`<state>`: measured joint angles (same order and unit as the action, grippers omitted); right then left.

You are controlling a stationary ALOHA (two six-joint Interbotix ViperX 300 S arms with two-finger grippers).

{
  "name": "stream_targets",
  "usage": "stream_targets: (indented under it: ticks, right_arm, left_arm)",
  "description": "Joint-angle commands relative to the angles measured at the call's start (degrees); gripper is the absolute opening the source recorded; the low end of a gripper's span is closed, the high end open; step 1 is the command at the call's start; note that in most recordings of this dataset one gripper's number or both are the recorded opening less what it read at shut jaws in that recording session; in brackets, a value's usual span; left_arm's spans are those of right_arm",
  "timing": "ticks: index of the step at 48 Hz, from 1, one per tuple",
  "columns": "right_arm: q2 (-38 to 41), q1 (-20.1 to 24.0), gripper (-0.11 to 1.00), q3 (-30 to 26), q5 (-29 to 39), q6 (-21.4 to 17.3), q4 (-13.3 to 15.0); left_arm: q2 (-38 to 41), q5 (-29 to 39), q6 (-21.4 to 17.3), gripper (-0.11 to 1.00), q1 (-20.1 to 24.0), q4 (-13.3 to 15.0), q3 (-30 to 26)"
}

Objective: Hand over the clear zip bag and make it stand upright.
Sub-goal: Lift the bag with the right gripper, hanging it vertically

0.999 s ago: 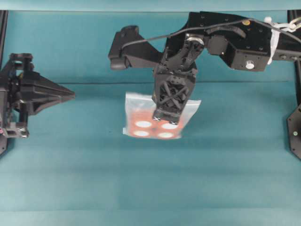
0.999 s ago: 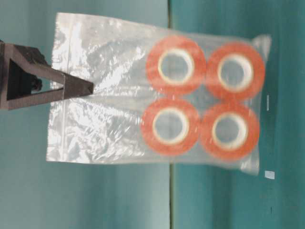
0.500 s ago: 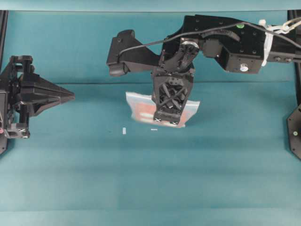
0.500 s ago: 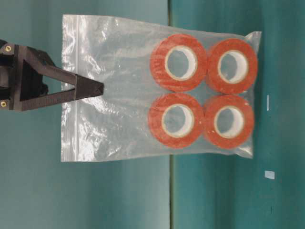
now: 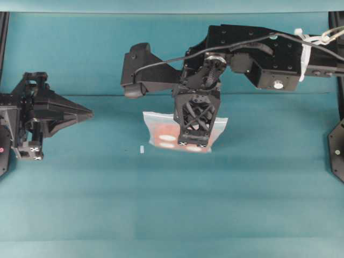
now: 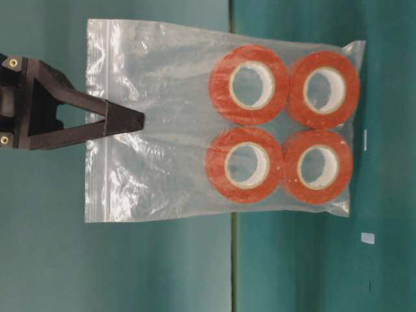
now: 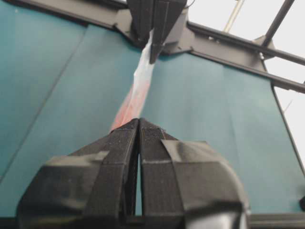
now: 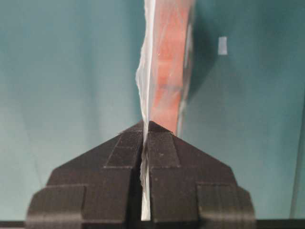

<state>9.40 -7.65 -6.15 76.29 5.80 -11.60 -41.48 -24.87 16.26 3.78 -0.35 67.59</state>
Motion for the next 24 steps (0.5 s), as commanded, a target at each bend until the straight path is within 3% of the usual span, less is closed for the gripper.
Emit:
stream_targets:
  ticks: [1,4,24]
  right_arm:
    - [-0.79,0.35,0.01,-0.44,-0.35,0.88,0.09]
    - [-0.79,0.44,0.01,-0.18,-0.44,0.79,0.09]
    - [-0.79,1.32,0.01,0.7,-2.2,0.44,0.09]
  left_arm:
    - [0.0,0.0,1.14,-0.01,0.26,-0.09,-2.64]
    - [0.44,0.97,2.72,-0.01,0.35,-0.09,-4.13]
    - [8.53,4.13,3.34,-0.01,-1.41,-0.09,-6.59]
